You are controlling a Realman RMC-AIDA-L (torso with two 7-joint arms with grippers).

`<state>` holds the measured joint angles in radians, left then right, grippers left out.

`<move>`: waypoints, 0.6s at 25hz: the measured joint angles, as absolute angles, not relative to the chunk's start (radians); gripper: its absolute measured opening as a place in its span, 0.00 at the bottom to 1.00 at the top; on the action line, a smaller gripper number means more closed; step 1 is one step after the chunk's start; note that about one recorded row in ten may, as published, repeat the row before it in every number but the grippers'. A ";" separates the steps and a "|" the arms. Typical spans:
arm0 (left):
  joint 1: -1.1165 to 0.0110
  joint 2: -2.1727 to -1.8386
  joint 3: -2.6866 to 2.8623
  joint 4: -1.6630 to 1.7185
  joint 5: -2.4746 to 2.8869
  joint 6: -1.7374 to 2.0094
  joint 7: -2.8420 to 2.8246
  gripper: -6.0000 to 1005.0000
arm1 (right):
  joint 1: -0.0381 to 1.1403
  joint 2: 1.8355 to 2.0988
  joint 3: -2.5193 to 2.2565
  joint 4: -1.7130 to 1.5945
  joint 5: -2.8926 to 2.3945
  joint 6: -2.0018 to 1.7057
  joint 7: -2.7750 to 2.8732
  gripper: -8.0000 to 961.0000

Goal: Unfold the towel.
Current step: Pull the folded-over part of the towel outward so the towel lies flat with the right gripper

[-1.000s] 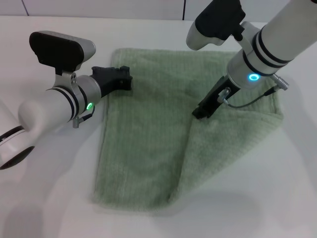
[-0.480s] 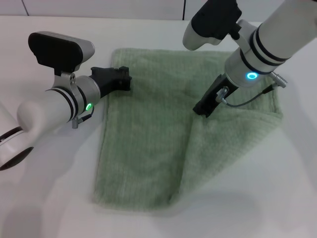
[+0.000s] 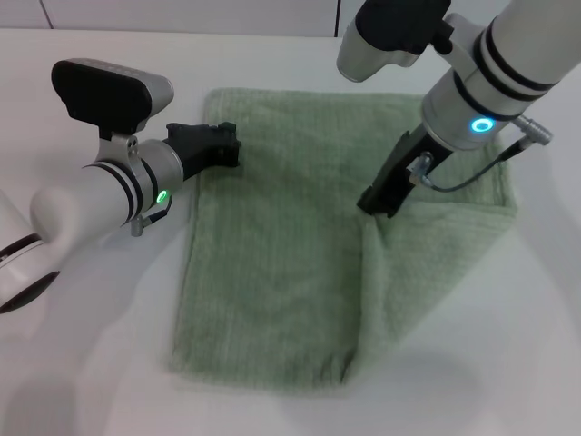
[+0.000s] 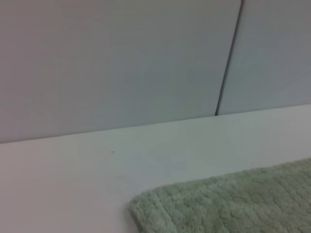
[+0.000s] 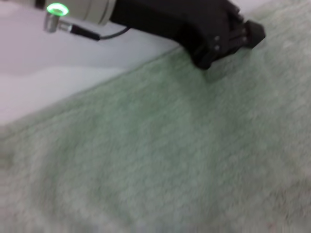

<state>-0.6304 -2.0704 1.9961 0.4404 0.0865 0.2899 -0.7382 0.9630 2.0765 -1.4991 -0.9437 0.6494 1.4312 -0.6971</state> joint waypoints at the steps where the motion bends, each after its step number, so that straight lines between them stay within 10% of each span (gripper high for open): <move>1: -0.630 -2.070 1.996 0.440 0.086 0.290 -0.738 0.01 | 0.962 2.077 -1.499 -0.953 0.642 1.451 -0.692 0.01; 15: -0.629 -2.070 1.989 0.450 0.117 0.290 -0.739 0.01 | 0.949 2.079 -1.518 -1.051 0.621 1.658 -0.595 0.01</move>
